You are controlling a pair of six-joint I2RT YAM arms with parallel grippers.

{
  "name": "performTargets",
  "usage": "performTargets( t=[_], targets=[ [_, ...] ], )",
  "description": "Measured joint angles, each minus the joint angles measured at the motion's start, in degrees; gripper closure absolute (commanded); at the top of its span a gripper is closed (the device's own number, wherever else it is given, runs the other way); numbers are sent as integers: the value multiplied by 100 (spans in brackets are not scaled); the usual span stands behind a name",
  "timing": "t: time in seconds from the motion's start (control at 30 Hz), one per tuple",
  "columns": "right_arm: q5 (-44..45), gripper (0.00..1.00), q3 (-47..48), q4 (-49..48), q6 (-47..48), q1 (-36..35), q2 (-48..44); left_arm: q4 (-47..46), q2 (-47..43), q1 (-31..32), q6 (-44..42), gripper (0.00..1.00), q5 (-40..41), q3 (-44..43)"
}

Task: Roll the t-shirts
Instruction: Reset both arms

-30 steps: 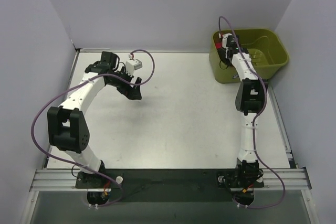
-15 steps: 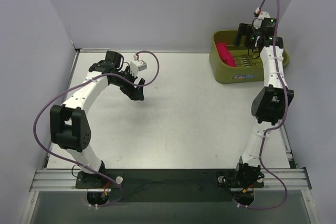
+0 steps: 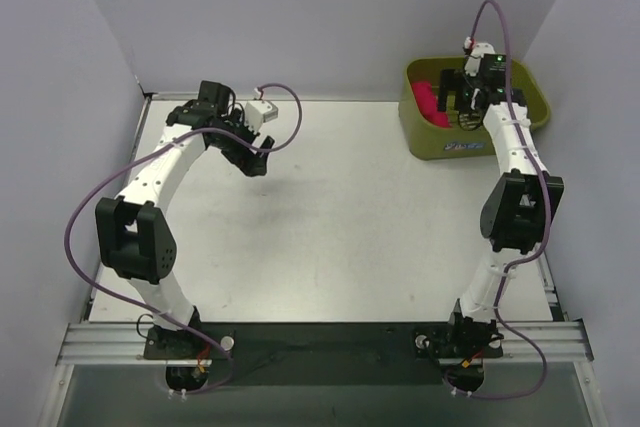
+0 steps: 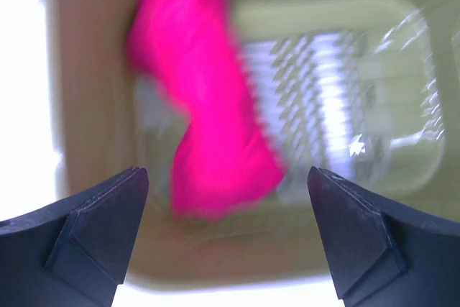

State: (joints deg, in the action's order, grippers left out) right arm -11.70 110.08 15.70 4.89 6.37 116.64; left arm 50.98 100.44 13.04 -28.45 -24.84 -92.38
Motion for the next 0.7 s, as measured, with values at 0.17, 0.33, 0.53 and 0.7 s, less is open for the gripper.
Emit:
performTargets(
  t=[0.17, 0.33, 0.53, 0.7],
  targets=[
    [350, 0, -1961, -345, 378, -1180, -1810, -278, -33, -2, 533, 3, 614, 0],
    [1215, 0, -2693, -398, 144, -2712, -3346, -518, -101, -2, 970, 3, 1073, 11],
    [1705, 0, -3711, -208, -98, -3388, -4621, -656, -476, -2, 1318, 3, 1233, 304],
    [1884, 0, -3945, 334, -186, -3724, -4970, -669, -647, -2, 1622, 3, 1246, 341]
  ],
)
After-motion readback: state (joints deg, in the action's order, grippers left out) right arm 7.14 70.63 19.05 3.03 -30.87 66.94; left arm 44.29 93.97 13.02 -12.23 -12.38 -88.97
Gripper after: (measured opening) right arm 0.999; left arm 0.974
